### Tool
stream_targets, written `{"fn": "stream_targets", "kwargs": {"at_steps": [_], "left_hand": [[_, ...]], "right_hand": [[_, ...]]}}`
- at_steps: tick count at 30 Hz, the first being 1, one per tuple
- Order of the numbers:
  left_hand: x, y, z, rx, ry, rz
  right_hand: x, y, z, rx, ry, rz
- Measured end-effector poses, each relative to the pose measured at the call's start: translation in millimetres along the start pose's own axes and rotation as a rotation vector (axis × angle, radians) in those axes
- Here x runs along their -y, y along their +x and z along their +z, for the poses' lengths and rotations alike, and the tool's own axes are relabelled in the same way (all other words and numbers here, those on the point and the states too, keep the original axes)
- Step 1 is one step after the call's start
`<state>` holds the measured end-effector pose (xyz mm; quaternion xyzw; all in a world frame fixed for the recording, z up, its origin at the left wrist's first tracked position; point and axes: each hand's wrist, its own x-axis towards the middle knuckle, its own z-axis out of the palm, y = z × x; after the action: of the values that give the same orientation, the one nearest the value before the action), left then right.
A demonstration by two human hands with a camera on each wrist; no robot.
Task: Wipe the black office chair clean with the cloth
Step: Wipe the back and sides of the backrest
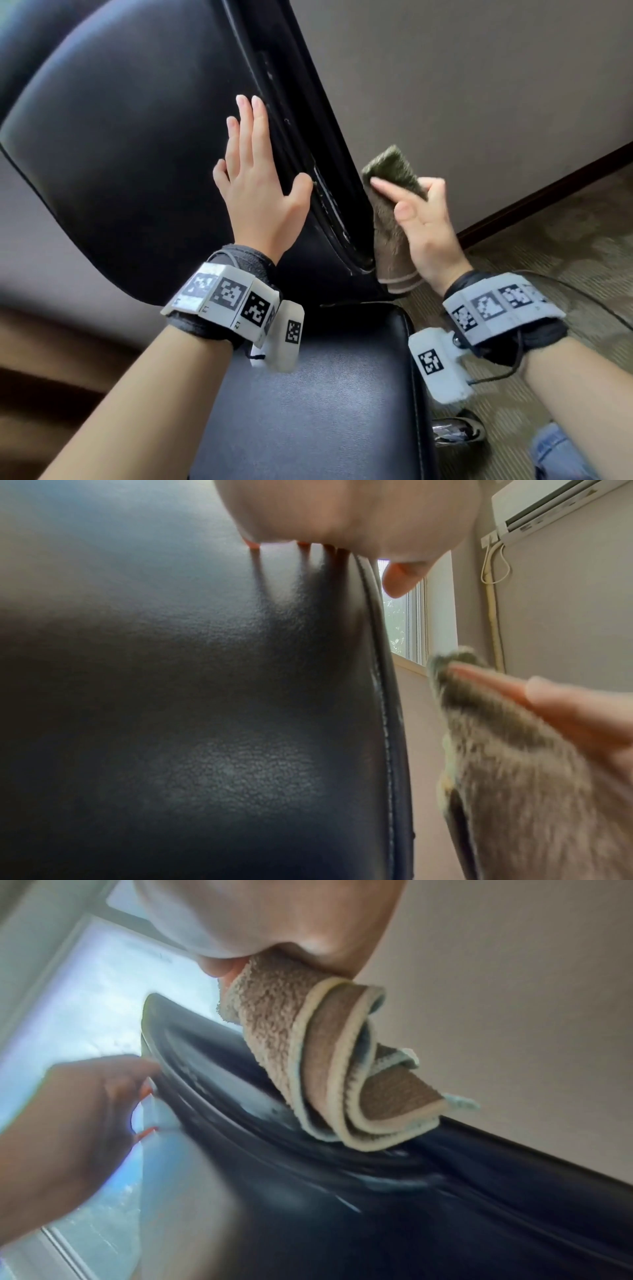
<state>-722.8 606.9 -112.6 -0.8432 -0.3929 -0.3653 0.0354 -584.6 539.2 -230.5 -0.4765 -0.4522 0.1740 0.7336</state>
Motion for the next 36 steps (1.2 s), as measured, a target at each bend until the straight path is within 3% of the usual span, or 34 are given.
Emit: {"fn": "stream_targets", "kwargs": {"at_steps": [3, 7, 14, 22, 28, 32, 36], "left_hand": [[0, 0, 1, -0.009, -0.003, 0.002], [1, 0, 1, -0.007, -0.006, -0.001], [0, 0, 4, -0.024, -0.033, -0.015], [-1, 0, 8, -0.041, -0.05, -0.017], [0, -1, 7, -0.044, -0.051, -0.01], [0, 0, 7, -0.043, -0.051, -0.013], [0, -1, 6, -0.034, -0.044, -0.008]], "right_hand": [[21, 22, 5, 0.015, 0.039, -0.031], [7, 27, 31, 0.173, -0.112, -0.003], [-30, -4, 28, 0.1, -0.361, 0.006], [-66, -50, 16, 0.11, -0.107, 0.221], [-68, -47, 18, 0.058, -0.256, 0.191], [-58, -44, 27, 0.054, -0.311, 0.034], [-35, -18, 38, -0.029, -0.313, -0.018]]}}
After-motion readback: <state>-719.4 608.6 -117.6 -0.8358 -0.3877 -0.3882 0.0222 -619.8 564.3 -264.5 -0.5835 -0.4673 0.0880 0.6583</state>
